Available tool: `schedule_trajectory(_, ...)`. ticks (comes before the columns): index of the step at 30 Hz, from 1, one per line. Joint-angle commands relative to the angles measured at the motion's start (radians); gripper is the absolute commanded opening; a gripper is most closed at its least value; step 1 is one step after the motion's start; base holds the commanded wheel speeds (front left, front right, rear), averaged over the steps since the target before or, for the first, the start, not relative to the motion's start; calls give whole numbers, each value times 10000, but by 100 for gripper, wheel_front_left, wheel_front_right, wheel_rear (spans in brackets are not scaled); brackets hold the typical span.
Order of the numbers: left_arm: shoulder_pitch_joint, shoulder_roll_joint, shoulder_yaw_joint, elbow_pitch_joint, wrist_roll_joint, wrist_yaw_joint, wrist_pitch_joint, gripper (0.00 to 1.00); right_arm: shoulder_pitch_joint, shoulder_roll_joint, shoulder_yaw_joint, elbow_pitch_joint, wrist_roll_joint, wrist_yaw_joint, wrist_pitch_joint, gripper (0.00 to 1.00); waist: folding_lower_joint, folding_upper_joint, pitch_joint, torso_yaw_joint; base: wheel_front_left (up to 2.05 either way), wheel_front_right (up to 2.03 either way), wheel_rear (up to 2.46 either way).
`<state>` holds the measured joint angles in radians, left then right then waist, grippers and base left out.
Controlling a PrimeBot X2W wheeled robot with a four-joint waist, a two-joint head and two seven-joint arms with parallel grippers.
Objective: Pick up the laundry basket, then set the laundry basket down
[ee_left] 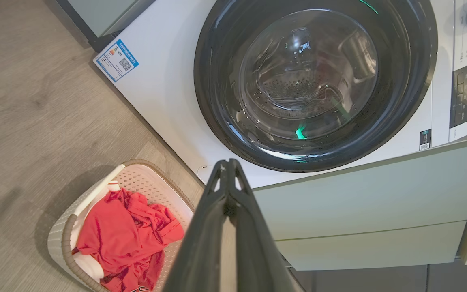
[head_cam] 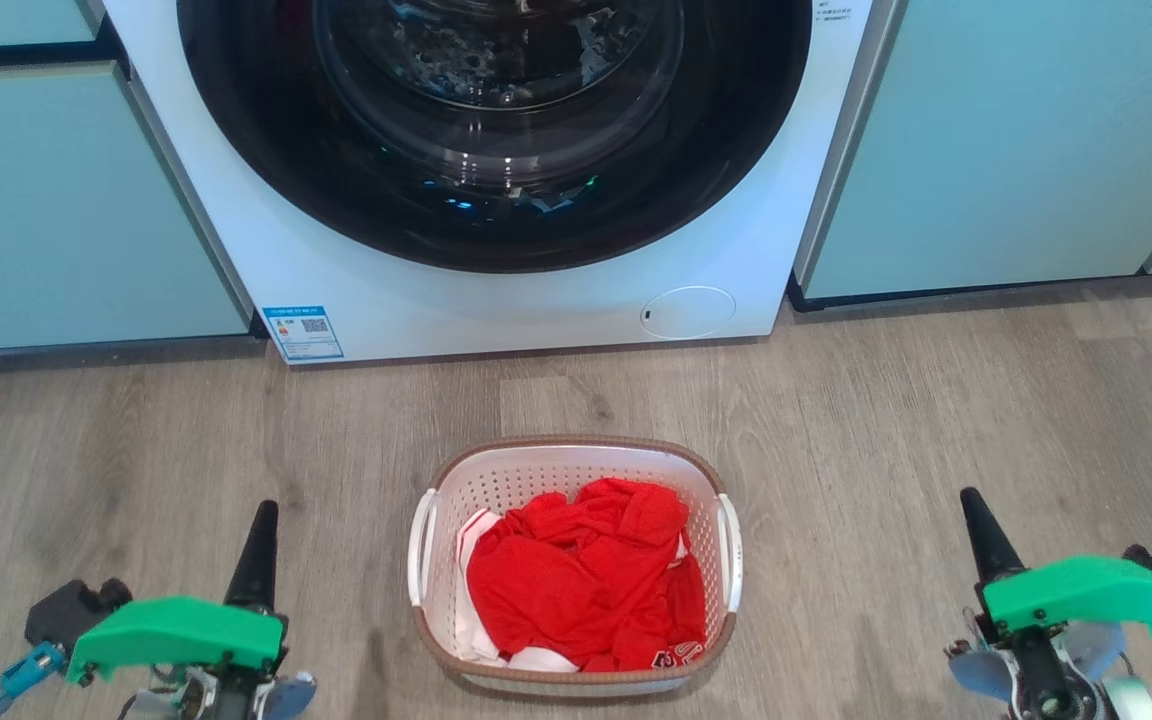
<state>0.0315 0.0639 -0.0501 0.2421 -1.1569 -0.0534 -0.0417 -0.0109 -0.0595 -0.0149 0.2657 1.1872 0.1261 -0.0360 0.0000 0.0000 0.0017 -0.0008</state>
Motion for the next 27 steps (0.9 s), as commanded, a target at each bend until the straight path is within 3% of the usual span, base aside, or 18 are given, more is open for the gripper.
schedule_trajectory(1,-573,178,379,-256,-398,-108,112,0,-564,-154,28,-294,381,33,110,0,0,0,1,1,0,0,0)
schedule_trajectory(27,-1092,164,941,-80,-3335,-546,843,0,-811,-151,-421,-251,3090,42,842,0,0,0,10,6,0,0,0)
